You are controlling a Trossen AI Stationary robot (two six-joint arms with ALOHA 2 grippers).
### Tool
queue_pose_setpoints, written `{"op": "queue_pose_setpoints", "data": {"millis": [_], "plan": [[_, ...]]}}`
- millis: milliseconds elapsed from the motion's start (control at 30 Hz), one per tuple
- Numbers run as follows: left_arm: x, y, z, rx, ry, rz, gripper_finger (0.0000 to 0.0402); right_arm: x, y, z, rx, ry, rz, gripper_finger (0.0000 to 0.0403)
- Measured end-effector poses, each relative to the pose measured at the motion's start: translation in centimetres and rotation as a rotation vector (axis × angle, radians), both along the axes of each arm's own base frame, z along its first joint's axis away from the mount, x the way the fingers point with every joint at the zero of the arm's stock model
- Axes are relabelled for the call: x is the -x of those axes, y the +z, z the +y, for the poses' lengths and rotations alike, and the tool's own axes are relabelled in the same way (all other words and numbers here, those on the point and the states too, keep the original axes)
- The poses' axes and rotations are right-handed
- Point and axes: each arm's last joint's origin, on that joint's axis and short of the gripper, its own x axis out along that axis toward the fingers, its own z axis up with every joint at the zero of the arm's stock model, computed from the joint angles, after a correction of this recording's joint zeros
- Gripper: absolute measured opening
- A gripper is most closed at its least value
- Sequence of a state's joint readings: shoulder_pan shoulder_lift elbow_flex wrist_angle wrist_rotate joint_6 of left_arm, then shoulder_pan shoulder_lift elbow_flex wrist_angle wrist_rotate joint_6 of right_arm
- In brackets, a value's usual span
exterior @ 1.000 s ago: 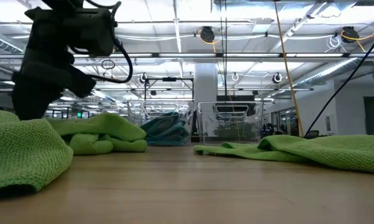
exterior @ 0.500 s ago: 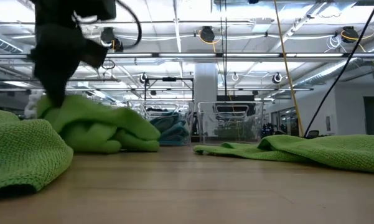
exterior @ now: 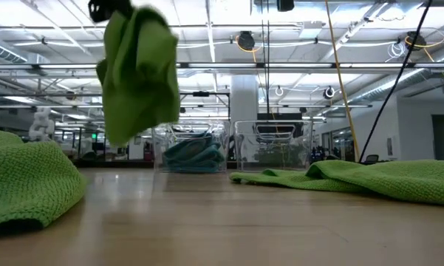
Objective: Fold microfiber towels
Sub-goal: Fold the top left green microfiber towel
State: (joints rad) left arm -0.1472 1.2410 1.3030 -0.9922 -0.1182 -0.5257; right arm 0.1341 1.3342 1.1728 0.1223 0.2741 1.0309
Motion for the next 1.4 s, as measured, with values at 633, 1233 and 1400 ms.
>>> {"op": "queue_pose_setpoints", "data": {"millis": [633, 1233, 1400], "plan": [[-0.5, 4.6, -3.8, 0.033, -0.183, -0.319, 0.0003, -4.8, 1.5, 1.1, 0.065, 0.110, 0.157, 0.0286], [-1.7, 6.7, -3.8, 0.068, -0.109, -0.569, 0.0004, -1.5, 4.0, 1.1, 0.174, 0.365, 0.140, 0.0286], [-1.7, 6.8, -3.7, 0.103, -0.025, -0.583, 0.0003, 0.2, 4.6, 0.7, 0.249, 0.399, 0.179, 0.0294]]}}
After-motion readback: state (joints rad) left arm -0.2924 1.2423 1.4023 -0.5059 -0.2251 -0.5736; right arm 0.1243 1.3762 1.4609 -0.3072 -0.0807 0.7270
